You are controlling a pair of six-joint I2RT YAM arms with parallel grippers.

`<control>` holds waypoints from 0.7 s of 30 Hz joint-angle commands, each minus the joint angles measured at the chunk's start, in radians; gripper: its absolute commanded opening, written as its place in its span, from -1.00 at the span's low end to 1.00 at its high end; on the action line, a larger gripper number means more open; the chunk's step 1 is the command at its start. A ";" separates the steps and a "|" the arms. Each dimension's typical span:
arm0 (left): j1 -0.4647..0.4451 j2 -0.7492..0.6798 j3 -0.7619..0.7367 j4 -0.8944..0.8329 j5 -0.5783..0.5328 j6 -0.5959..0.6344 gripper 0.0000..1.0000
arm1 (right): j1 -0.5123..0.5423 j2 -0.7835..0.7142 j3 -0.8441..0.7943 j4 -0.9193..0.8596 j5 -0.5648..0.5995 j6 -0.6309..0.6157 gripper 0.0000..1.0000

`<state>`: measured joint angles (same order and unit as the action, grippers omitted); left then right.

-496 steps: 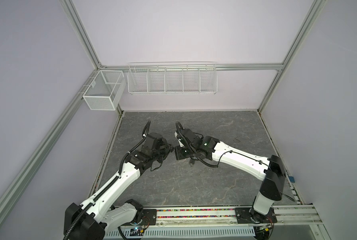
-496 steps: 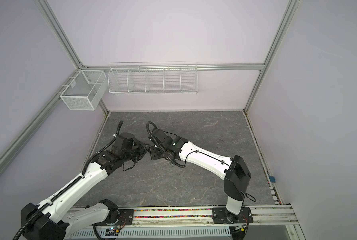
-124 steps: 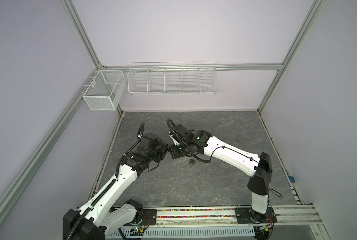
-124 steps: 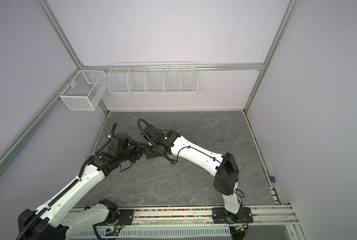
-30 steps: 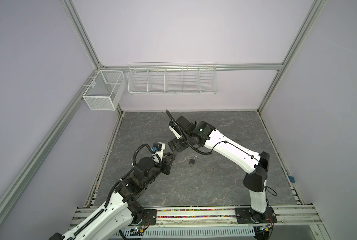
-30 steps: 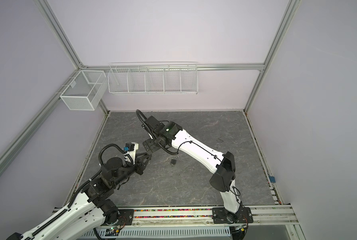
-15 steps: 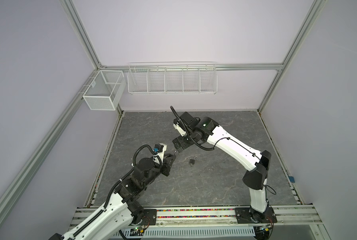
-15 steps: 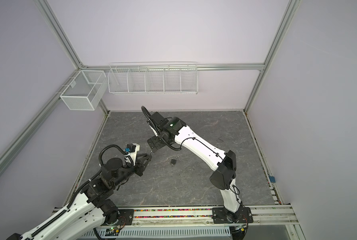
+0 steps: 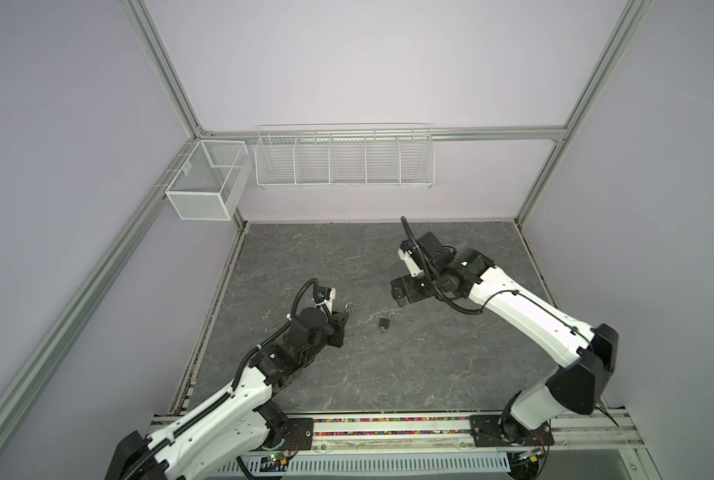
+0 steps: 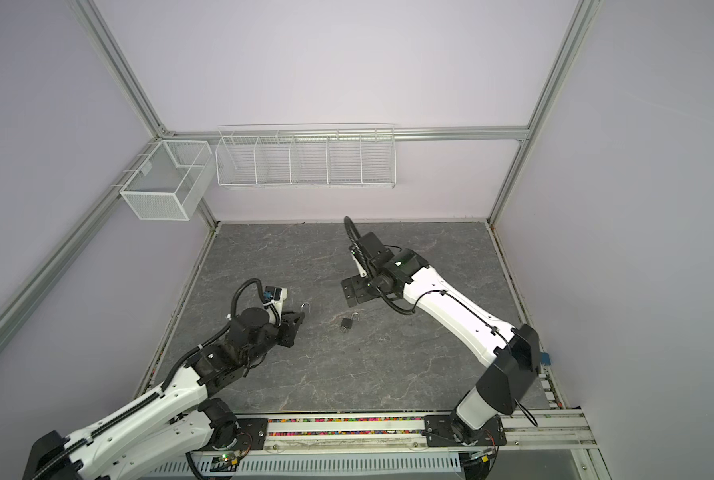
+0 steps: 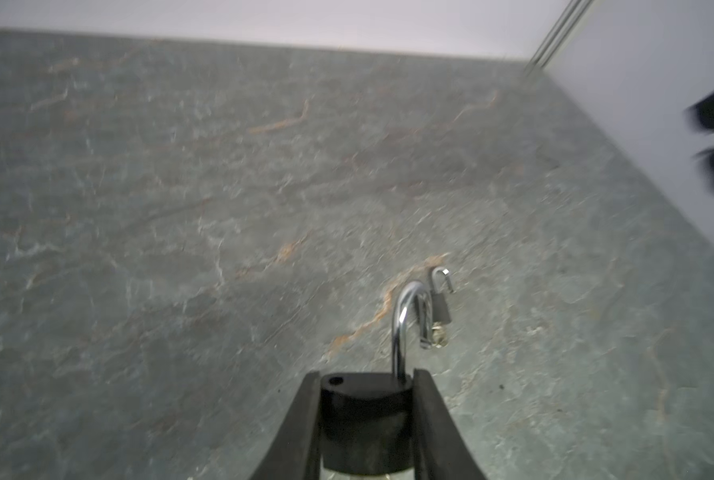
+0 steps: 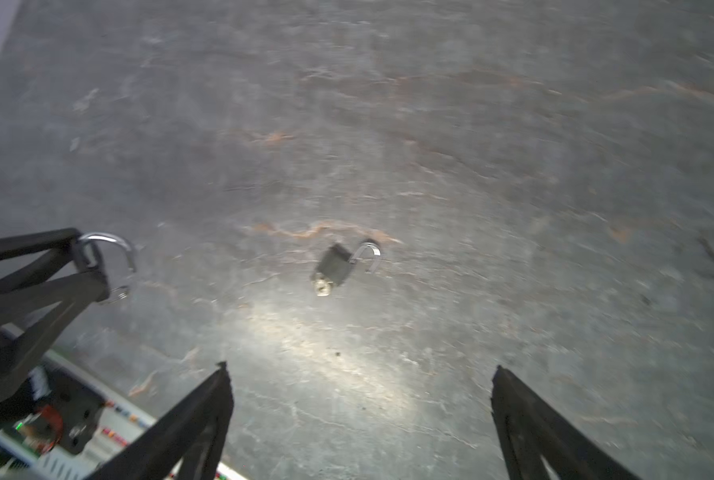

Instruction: Unlock with the key

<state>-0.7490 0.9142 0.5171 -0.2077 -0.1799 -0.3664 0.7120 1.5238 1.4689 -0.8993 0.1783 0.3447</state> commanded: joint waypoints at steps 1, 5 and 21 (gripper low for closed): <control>-0.001 0.119 0.075 -0.075 -0.048 -0.095 -1.00 | -0.085 -0.084 -0.173 0.164 0.174 0.044 0.86; 0.002 0.282 0.162 -0.156 -0.087 -0.195 -1.00 | -0.252 -0.156 -0.343 0.265 0.264 0.076 0.78; 0.003 0.695 0.403 -0.402 -0.104 -0.252 -0.46 | -0.464 -0.190 -0.581 0.569 0.387 -0.065 0.78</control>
<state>-0.7483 1.6104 0.8963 -0.5747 -0.2695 -0.5930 0.2691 1.3437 0.9154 -0.4267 0.5140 0.3275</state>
